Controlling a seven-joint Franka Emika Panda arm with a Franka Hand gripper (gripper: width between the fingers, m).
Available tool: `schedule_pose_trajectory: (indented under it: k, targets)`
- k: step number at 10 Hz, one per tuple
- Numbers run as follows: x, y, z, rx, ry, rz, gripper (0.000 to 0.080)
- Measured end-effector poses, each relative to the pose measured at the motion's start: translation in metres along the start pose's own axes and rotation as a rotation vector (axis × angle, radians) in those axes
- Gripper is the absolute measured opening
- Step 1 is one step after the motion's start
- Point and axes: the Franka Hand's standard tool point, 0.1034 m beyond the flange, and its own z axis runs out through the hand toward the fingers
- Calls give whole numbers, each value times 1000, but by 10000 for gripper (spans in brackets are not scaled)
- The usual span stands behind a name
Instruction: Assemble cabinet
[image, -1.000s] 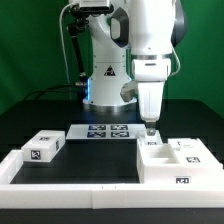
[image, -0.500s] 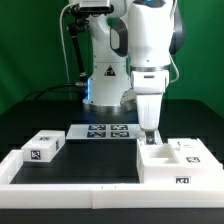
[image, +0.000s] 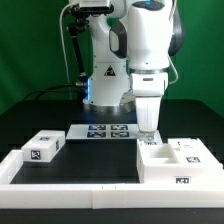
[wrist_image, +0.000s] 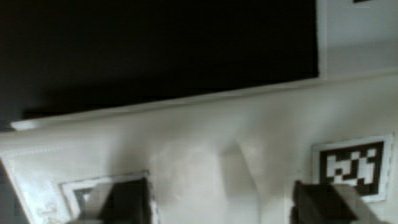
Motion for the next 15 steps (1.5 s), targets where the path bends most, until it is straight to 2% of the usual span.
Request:
schedule_pose_trajectory:
  k: [1, 2, 7, 8, 11, 13, 15]
  targets:
    - [0, 0, 0, 0, 0, 1, 180]
    - [0, 2, -1, -5, 1, 1, 67]
    - [-1, 2, -2, -2, -2, 1, 68]
    - [-2, 5, -9, 6, -16, 1, 68]
    - [-5, 9, -29, 7, -45, -8, 68]
    - [-6, 19, -44, 5, -62, -33, 68]
    - [-3, 31, -50, 1, -65, -29, 68]
